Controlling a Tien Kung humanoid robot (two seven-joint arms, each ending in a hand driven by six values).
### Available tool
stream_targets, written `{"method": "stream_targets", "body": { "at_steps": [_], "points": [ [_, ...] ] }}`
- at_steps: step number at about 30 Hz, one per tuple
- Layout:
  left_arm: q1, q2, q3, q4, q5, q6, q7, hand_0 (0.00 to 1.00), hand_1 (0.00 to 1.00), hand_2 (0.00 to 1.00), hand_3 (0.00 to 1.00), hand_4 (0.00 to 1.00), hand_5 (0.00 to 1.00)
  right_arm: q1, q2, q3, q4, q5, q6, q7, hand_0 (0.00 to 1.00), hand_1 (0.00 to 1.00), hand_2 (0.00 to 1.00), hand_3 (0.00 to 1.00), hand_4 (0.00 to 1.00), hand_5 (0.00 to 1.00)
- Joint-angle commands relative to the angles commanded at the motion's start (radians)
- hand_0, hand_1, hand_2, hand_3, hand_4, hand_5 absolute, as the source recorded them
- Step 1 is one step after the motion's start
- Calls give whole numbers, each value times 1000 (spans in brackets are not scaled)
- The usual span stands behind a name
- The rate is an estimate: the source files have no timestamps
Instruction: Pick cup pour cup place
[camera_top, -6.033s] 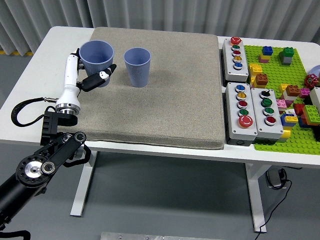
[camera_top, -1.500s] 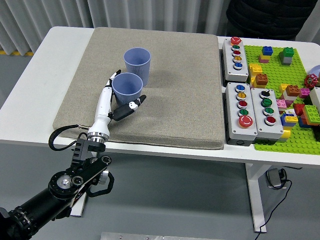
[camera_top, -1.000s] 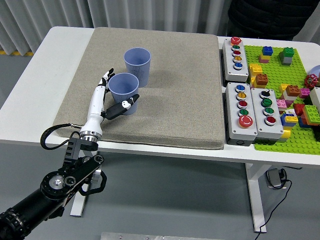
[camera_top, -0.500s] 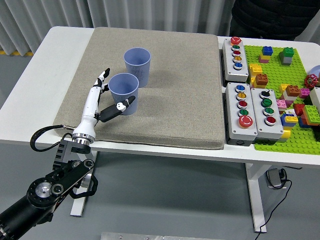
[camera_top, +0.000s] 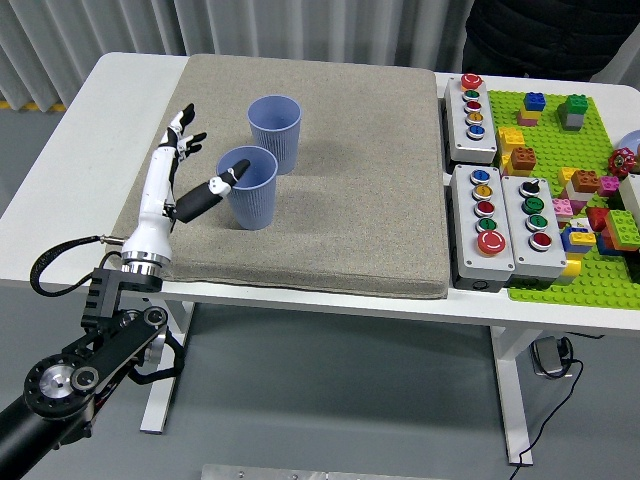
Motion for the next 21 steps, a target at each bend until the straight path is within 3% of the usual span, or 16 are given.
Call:
{"method": "stream_targets", "body": {
  "at_steps": [2, 3, 10, 17, 21],
  "points": [
    [-16, 8, -18, -17, -9, 1, -1, 763, 826, 993, 998, 998, 812, 1, -1, -1, -1, 3, 0, 1, 700, 706, 669, 635, 58, 308],
    [-20, 9, -22, -20, -10, 1, -1, 762, 822, 978, 980, 938, 998, 2, -1, -1, -1, 4, -1, 1, 700, 706, 669, 635, 58, 308],
    [-86, 19, -88, 4, -106, -26, -3, 764, 818, 963, 963, 906, 998, 11, -4, -4, -3, 12, -2, 5, 701, 706, 669, 635, 58, 309],
    [-113, 23, -94, 30, -243, -59, -7, 768, 811, 959, 960, 894, 998, 17, -5, -5, -2, 15, -3, 4, 700, 705, 669, 635, 58, 308],
    [-127, 22, -108, 49, -400, -118, -18, 766, 801, 952, 955, 896, 998, 14, -5, -3, -2, 11, -1, 3, 700, 706, 669, 636, 59, 306]
  ]
}}
